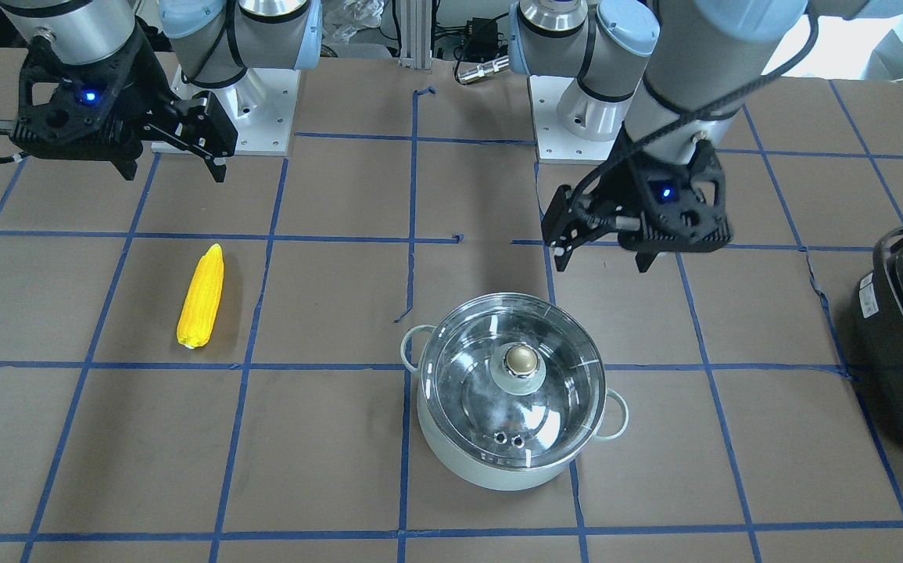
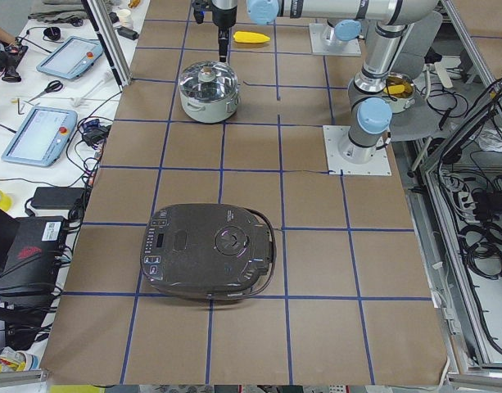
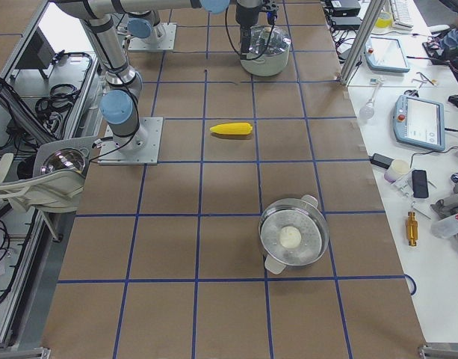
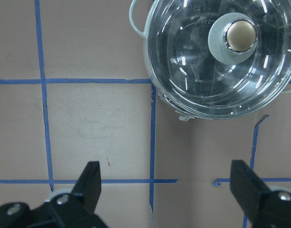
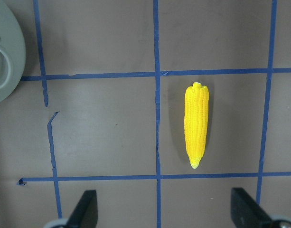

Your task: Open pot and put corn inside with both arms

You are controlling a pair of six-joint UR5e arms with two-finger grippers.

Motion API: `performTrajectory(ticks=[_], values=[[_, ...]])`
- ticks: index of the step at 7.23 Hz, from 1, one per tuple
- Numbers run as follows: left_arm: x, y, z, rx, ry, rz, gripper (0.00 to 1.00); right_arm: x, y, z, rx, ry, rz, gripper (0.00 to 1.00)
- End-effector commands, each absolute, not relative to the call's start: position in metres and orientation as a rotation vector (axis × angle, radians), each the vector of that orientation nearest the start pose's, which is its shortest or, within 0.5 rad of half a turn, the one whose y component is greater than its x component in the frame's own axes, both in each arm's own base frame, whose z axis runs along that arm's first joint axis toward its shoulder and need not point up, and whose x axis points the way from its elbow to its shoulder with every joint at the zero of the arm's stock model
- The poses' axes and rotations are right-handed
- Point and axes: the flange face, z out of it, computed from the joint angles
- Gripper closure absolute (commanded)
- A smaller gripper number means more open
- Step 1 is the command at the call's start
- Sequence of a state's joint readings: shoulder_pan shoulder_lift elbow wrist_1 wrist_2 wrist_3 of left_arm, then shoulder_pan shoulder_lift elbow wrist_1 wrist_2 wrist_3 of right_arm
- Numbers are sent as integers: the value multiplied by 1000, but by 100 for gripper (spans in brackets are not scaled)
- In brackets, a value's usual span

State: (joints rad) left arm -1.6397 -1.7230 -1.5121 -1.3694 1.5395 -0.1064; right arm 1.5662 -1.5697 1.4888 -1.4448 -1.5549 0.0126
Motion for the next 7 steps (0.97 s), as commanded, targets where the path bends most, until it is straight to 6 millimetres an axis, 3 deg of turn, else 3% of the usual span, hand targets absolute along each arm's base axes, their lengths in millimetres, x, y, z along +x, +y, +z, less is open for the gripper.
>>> performTrajectory(ticks=[1,4,7], values=[[-226,-580,403,-7,3184,-157,5,133,-489,517,27,3121,39,0],[-235,-601,358,21,3180,-118,7,134,-494,518,21,3123,-33,0],[-234,-606,347,21,3175,-107,15,133,-495,518,33,3124,-41,0]])
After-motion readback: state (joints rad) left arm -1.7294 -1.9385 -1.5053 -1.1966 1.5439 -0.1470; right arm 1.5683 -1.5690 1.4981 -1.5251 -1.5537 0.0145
